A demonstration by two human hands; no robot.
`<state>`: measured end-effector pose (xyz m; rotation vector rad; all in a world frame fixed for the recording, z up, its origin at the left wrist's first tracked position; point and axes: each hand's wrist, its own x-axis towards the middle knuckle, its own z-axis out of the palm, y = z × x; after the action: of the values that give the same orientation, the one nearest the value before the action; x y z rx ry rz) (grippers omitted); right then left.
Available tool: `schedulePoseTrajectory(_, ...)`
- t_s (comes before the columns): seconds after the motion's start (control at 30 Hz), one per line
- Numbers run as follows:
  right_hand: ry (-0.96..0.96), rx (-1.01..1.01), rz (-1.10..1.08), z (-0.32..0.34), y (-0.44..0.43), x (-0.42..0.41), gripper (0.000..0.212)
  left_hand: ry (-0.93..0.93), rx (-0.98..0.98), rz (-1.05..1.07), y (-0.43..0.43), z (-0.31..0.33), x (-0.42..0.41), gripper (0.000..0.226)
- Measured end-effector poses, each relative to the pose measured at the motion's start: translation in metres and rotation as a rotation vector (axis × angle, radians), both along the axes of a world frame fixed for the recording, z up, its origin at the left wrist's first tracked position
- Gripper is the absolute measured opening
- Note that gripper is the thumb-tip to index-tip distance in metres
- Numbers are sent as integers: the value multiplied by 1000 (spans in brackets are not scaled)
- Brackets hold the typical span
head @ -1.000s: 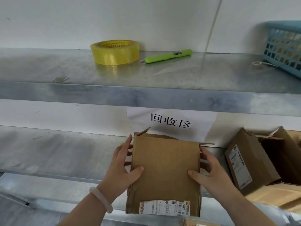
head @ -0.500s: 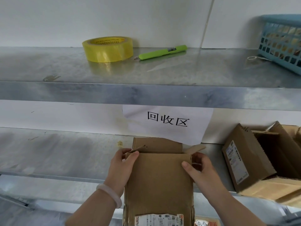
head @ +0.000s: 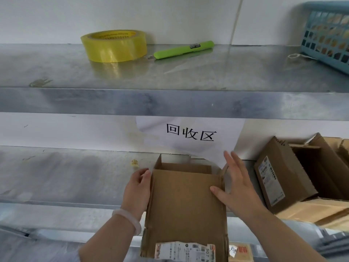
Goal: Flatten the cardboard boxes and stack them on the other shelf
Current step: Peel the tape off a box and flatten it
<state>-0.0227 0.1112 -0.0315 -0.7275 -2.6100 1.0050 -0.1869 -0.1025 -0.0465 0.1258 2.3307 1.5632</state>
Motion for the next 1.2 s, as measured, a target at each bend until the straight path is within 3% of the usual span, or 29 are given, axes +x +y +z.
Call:
schedulePoseTrajectory(0.1,-174,112,48,-2,16,-8,66,-29,-3,-149,2,0,2,33)
schedulePoseTrajectory(0.17,-232,119,-6,-8,20,-11,58,-64,-1,-237,1,-1,6,37)
schedulePoseTrajectory(0.37,-201,-38,-184,-25,18,-8,68,-148,6,-350,5,-1,5,52)
schedulePoseTrajectory(0.5,-116,-351,-264,-29,14,-7,65,-274,75,-400,8,-3,10,65)
schedulePoseTrajectory(0.63,-88,-469,-321,-27,16,-3,59,-363,49,-365,10,-15,7,103)
schedulePoseTrajectory(0.87,-17,-559,-380,-22,20,5,58,-251,-123,-415,18,-18,12,130)
schedulePoseTrajectory(1.07,131,-614,-292,-9,12,21,68,-138,-51,-400,6,-3,19,138)
schedulePoseTrajectory(1.2,193,-558,-147,6,6,32,72,-20,87,-442,-5,10,22,119)
